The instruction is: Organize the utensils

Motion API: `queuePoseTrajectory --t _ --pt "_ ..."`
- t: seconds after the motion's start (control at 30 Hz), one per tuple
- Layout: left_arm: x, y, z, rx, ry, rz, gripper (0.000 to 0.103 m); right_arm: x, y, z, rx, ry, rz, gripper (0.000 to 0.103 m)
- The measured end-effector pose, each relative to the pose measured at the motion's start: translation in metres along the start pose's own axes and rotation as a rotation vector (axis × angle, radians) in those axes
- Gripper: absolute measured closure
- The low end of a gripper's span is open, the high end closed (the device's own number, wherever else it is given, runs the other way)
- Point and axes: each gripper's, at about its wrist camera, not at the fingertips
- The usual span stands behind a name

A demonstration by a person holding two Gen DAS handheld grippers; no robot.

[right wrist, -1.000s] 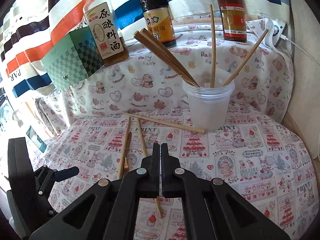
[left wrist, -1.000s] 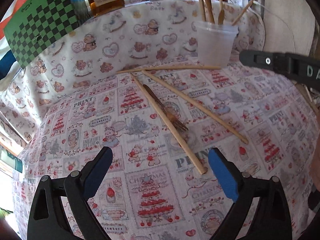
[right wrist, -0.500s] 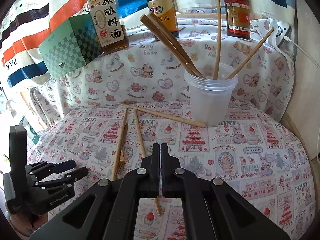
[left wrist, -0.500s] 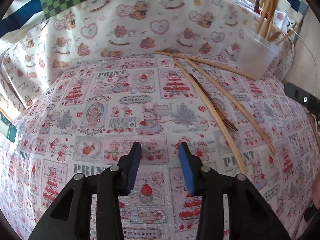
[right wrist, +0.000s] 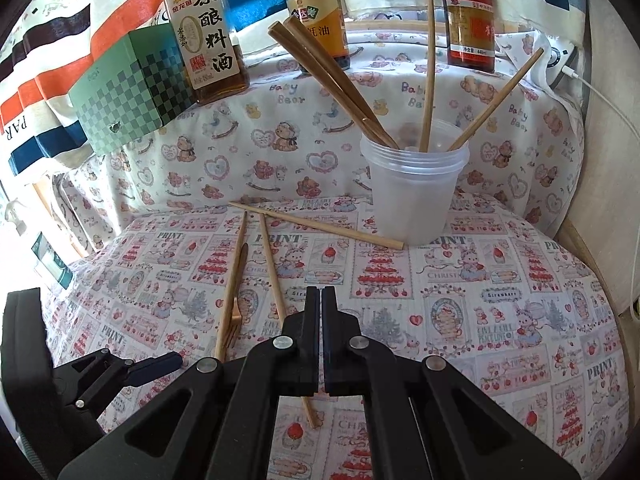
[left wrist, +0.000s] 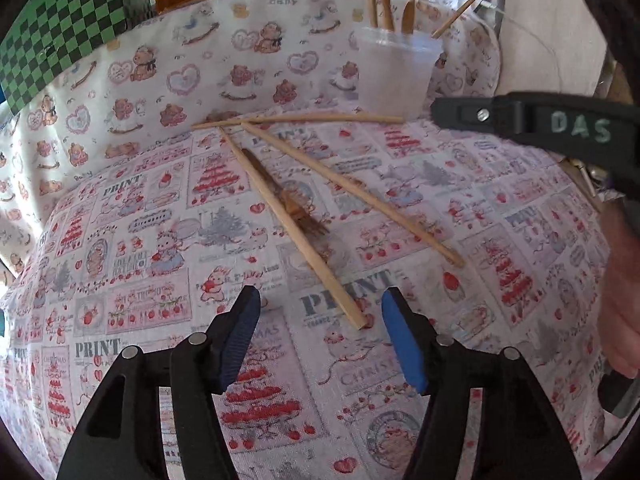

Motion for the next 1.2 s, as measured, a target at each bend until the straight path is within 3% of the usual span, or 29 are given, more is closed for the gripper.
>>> queuePoseTrajectory --t 0.17,0.3,0.43,0.5,0.73,0.9,0.97,1.1,1.2 --pt "0.007 0.000 0.015 0.053 0.048 0.003 0.078 0.001 -0.001 0.001 -0.003 0.001 0.002 0.102" --pt "0.010 0.002 0.028 0.083 0.055 0.002 0.093 -0.002 -0.001 -0.002 -0.013 -0.013 0.011 0.102" --pt "0.011 -0.003 0.063 0.190 0.006 0.010 0.095 -0.006 -0.001 -0.005 -0.027 -0.011 0.023 0.102" --pt "0.017 -0.003 0.073 0.226 0.015 -0.006 0.095 -0.007 -0.002 -0.005 -0.023 -0.012 0.027 0.102" --pt "0.054 0.013 0.086 0.209 0.109 -0.293 0.097 -0.009 -0.006 0.002 0.009 0.001 0.028 0.102" --pt "0.082 0.019 0.094 0.207 0.110 -0.395 0.097 -0.008 -0.007 0.006 0.009 0.032 0.022 0.102" --pt "0.090 0.019 0.099 0.222 0.106 -0.427 0.097 -0.010 -0.008 0.007 0.002 0.078 0.042 0.102" --pt "0.105 0.017 0.105 0.251 0.109 -0.502 0.097 -0.022 -0.013 0.005 -0.105 0.282 0.147 0.102" --pt "0.117 0.016 0.106 0.249 0.118 -0.539 0.097 -0.029 -0.019 0.007 -0.140 0.339 0.161 0.102"
Point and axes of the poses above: each gripper's, at about its wrist camera, not at the fingertips, and x roughly against the way its jaws point, z to its left, y to its top, and after that the axes turned 8 degrees about -z, right-handed
